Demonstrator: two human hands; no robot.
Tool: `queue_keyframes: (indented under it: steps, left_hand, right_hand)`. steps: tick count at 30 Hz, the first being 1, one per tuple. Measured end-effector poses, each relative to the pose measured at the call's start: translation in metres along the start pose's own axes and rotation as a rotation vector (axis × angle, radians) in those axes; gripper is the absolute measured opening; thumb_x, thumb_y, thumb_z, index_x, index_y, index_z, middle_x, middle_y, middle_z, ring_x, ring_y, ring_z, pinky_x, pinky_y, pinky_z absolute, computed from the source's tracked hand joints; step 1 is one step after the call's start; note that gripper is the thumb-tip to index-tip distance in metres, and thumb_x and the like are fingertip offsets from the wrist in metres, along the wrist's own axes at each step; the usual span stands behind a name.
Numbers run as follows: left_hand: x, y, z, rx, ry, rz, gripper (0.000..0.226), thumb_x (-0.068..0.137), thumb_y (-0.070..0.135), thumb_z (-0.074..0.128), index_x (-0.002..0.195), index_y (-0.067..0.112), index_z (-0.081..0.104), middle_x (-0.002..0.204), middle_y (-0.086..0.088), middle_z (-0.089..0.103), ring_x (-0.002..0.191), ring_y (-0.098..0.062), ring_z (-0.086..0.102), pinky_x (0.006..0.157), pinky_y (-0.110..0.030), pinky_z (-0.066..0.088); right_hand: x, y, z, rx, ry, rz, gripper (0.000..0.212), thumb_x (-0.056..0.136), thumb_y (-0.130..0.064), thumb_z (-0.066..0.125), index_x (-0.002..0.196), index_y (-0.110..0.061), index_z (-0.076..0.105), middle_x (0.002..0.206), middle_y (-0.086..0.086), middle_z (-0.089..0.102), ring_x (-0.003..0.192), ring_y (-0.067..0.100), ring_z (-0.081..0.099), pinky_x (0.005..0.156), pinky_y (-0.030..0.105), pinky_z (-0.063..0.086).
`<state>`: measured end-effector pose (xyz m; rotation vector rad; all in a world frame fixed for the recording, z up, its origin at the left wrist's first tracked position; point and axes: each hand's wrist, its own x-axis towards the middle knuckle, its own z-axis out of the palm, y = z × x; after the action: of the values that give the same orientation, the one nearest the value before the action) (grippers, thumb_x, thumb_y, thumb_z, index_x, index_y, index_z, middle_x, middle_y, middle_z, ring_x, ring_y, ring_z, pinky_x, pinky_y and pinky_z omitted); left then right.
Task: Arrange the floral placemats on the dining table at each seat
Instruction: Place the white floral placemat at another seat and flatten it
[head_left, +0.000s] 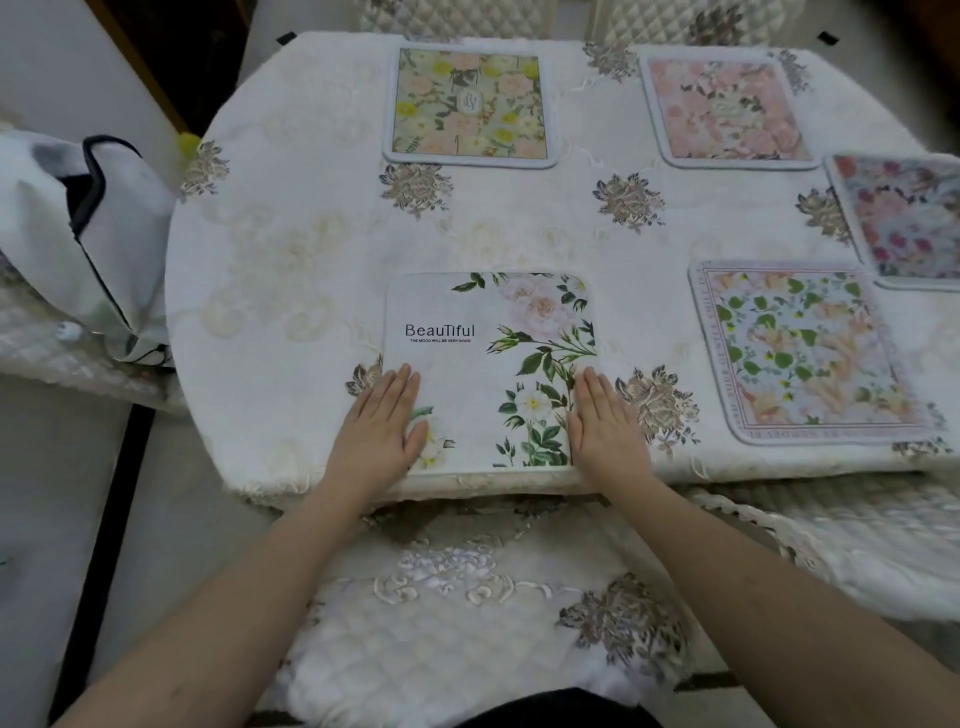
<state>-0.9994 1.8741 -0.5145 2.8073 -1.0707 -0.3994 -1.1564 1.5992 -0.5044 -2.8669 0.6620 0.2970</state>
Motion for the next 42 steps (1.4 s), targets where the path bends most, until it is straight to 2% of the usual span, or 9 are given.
queue_keyframes:
  steps: [3,8,13,19,24,28,30,39,42]
  left_hand:
    - [0.001,-0.001,-0.013,-0.017,-0.027,0.025,0.07,0.096,0.051,0.017,0.154,0.013,0.022,0.162,-0.003,0.018,0.149,-0.019,0.017,0.119,-0.038,0.013]
    - [0.008,0.02,-0.04,-0.023,-0.069,0.014,0.056,0.097,0.033,0.038,0.147,0.008,0.036,0.155,-0.012,0.034,0.143,-0.026,0.031,0.116,-0.043,0.023]
    - [-0.006,0.045,-0.063,-0.03,-0.062,0.102,0.056,0.097,0.035,0.04,0.147,0.011,0.036,0.145,-0.008,0.047,0.13,-0.026,0.047,0.103,-0.048,0.039]
    - [-0.02,0.051,-0.075,0.069,0.127,0.156,0.054,0.086,0.029,0.065,0.132,0.003,0.055,0.127,-0.014,0.062,0.12,-0.032,0.057,0.101,-0.054,0.041]
    - [-0.022,0.079,-0.093,0.05,0.142,0.138,0.055,0.098,0.039,0.042,0.142,0.007,0.045,0.144,-0.012,0.05,0.137,-0.029,0.04,0.113,-0.051,0.026]
    - [-0.022,0.11,-0.105,0.092,0.037,0.107,0.065,0.1,0.052,0.014,0.154,0.017,0.022,0.163,-0.004,0.013,0.151,-0.022,0.003,0.12,-0.049,0.0]
    - [-0.02,0.129,-0.11,0.119,0.027,0.116,0.075,0.092,0.058,0.001,0.154,0.02,0.02,0.164,-0.002,0.008,0.151,-0.021,-0.002,0.12,-0.049,-0.004]
    - [-0.005,0.258,-0.092,0.16,0.122,0.113,0.065,0.093,0.05,0.028,0.145,0.016,0.045,0.151,-0.008,0.043,0.142,-0.028,0.036,0.114,-0.056,0.024]
    - [0.003,0.311,-0.086,0.137,0.125,0.124,0.064,0.092,0.049,0.032,0.143,0.015,0.047,0.149,-0.01,0.046,0.139,-0.03,0.04,0.113,-0.058,0.029]
  right_hand:
    - [-0.004,-0.002,-0.011,0.026,-0.068,0.026,0.057,0.104,-0.036,0.017,0.156,-0.012,0.011,0.164,0.004,0.006,0.15,0.017,0.003,0.118,0.033,-0.005]
    - [-0.017,-0.023,-0.038,0.09,-0.027,0.073,0.054,0.104,-0.035,0.03,0.151,-0.01,0.029,0.158,0.009,0.03,0.146,0.023,0.024,0.121,0.041,0.014]
    - [-0.03,-0.052,-0.065,0.093,-0.065,0.141,0.056,0.103,-0.044,0.025,0.153,-0.019,0.023,0.159,0.005,0.027,0.146,0.022,0.023,0.12,0.048,0.012]
    - [-0.05,-0.074,-0.083,0.058,-0.061,0.167,0.058,0.102,-0.046,0.021,0.155,-0.022,0.018,0.162,0.005,0.02,0.148,0.024,0.017,0.119,0.045,0.009]
    - [-0.062,-0.071,-0.091,0.011,0.029,0.122,0.064,0.098,-0.051,0.013,0.153,-0.022,0.026,0.159,0.007,0.028,0.147,0.026,0.021,0.12,0.047,0.014]
    - [-0.07,-0.048,-0.096,-0.023,0.106,0.077,0.067,0.095,-0.051,0.012,0.15,-0.02,0.036,0.156,0.008,0.034,0.147,0.028,0.023,0.119,0.048,0.016]
    - [-0.073,-0.03,-0.102,-0.02,0.113,0.085,0.066,0.096,-0.05,0.012,0.149,-0.02,0.037,0.156,0.008,0.035,0.147,0.028,0.023,0.119,0.049,0.016]
    - [-0.071,0.099,-0.122,0.041,0.082,0.021,0.07,0.091,-0.047,0.005,0.152,-0.023,0.029,0.161,0.004,0.023,0.149,0.025,0.013,0.12,0.044,0.006]
    - [-0.078,0.144,-0.133,0.048,0.056,0.032,0.063,0.096,-0.045,0.013,0.153,-0.022,0.025,0.162,0.004,0.019,0.15,0.026,0.01,0.121,0.046,0.005]
